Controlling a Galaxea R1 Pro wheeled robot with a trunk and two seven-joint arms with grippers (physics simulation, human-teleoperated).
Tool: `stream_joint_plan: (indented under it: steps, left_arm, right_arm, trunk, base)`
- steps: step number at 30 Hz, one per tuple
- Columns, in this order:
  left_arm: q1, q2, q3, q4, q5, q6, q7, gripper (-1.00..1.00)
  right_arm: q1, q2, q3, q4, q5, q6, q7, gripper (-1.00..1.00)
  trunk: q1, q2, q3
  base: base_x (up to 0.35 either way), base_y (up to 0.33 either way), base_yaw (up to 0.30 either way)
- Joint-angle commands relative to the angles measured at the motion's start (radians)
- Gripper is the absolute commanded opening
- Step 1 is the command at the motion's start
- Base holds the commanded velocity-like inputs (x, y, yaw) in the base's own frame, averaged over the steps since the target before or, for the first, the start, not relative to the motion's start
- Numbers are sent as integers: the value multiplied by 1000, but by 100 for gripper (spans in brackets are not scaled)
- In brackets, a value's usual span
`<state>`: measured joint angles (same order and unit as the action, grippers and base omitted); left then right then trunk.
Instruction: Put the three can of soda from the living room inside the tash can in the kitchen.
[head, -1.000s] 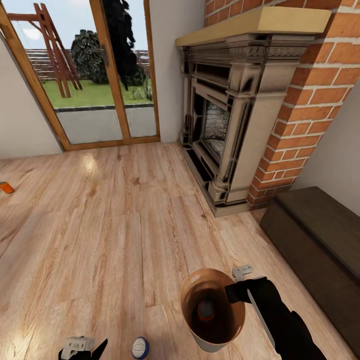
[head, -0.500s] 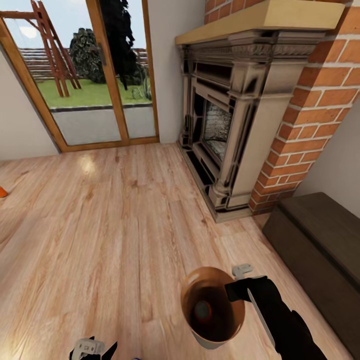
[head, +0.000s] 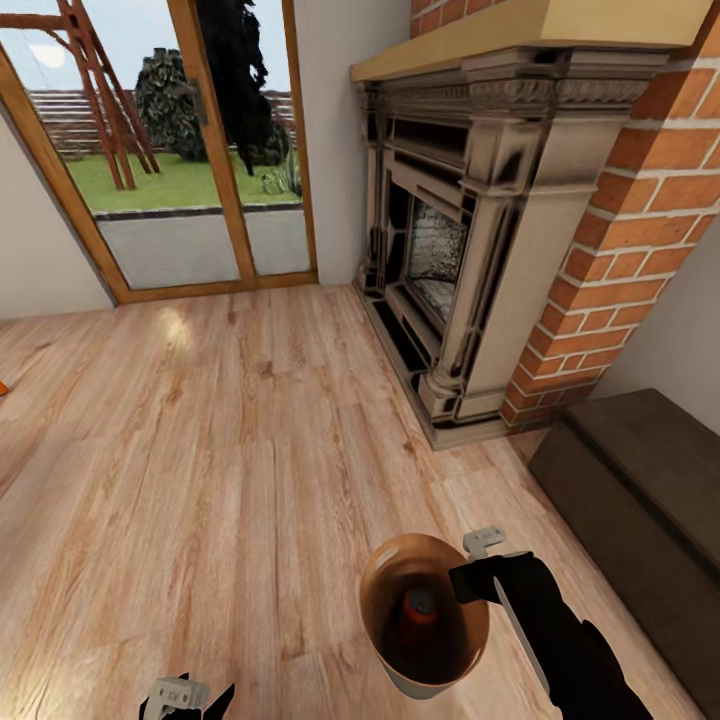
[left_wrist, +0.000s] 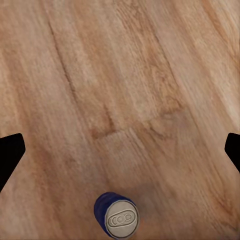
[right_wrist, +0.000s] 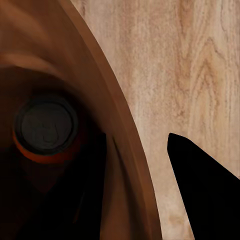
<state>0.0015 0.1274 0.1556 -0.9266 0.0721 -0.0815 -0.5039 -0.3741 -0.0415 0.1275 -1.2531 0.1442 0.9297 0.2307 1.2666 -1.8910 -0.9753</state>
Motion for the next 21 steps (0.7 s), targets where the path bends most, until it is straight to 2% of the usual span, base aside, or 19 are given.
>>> stream_joint_plan:
  steps: [1,7,13,21]
  left_arm:
    - [0,0,0,0,0,0,0,100]
    - [-1,-9,-18,13,-5,4,5,100]
    - [-1,-49,-38,44,-8,6,40,100]
    - [-1,-55,-40,56,-6,4,64,100]
  right_arm:
    - [0,0,0,0,-16,1,-1,-100]
    - [0,-1,-5,0,-17,2,-1,-100]
    - [0,-6,-10,-2,-18,3,-1,-100]
    - [0,-5,-11,-2,-18,4,-1,-100]
  trunk:
    - [0,0,0]
    - [23,-42,-20]
    - [46,-84,-40]
    - [77,-140,-72]
  base:
    - [4,0,0]
    - [2,0,0]
    - [0,0,0]
    - [0,0,0]
